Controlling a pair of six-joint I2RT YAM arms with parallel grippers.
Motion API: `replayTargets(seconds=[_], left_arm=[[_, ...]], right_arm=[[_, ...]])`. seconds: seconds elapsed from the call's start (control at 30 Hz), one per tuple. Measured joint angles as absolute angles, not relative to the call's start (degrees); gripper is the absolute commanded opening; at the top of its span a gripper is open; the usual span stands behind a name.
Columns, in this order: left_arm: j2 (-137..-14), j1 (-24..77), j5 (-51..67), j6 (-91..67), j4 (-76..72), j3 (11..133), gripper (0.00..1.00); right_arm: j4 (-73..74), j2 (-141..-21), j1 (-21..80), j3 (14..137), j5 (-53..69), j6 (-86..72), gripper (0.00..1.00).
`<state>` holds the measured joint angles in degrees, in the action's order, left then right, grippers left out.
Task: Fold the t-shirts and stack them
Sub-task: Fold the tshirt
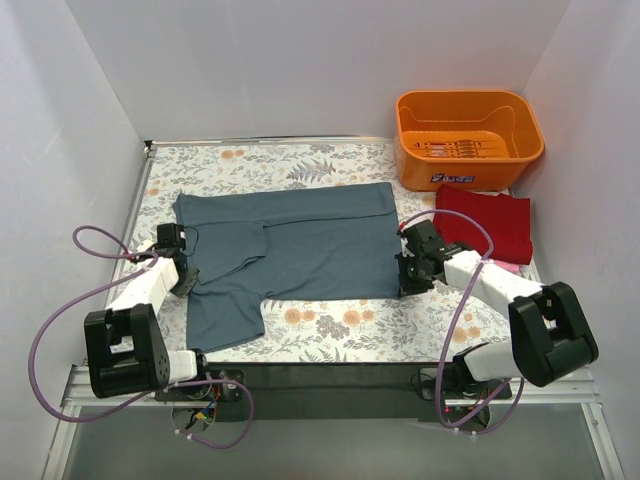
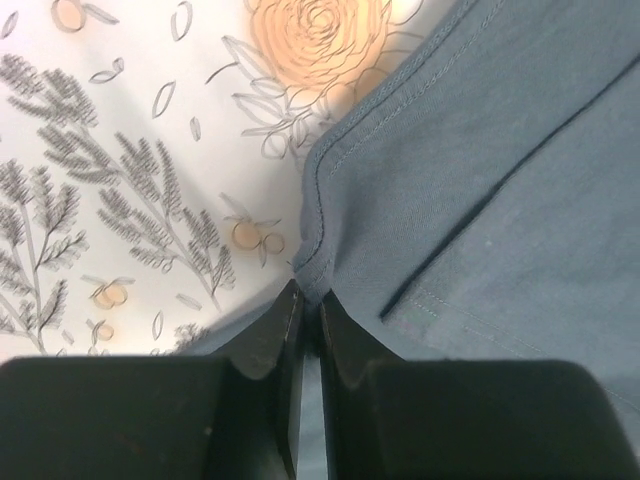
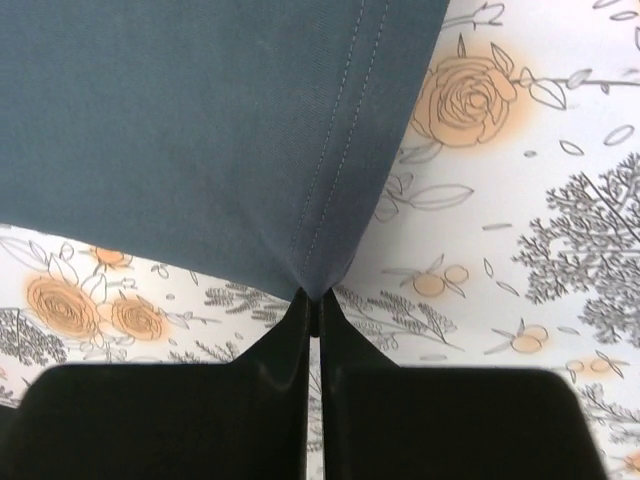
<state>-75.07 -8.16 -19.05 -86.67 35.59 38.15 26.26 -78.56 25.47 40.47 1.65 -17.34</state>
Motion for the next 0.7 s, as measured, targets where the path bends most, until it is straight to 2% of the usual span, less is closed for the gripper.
replayTargets(seconds=[0.33, 0.7], left_arm=[[-66.98, -8.16, -20.29, -87.83, 43.24, 41.91, 0.13], [-74.22, -8.21, -21.41, -86.67, 44.95, 50.89, 0.14]], right_arm=[[34.63, -74.72, 24.77, 48.34, 1.26, -14.04, 0.01], [36.56, -84.38, 20.6, 62.92, 1.65, -9.61, 0.01]])
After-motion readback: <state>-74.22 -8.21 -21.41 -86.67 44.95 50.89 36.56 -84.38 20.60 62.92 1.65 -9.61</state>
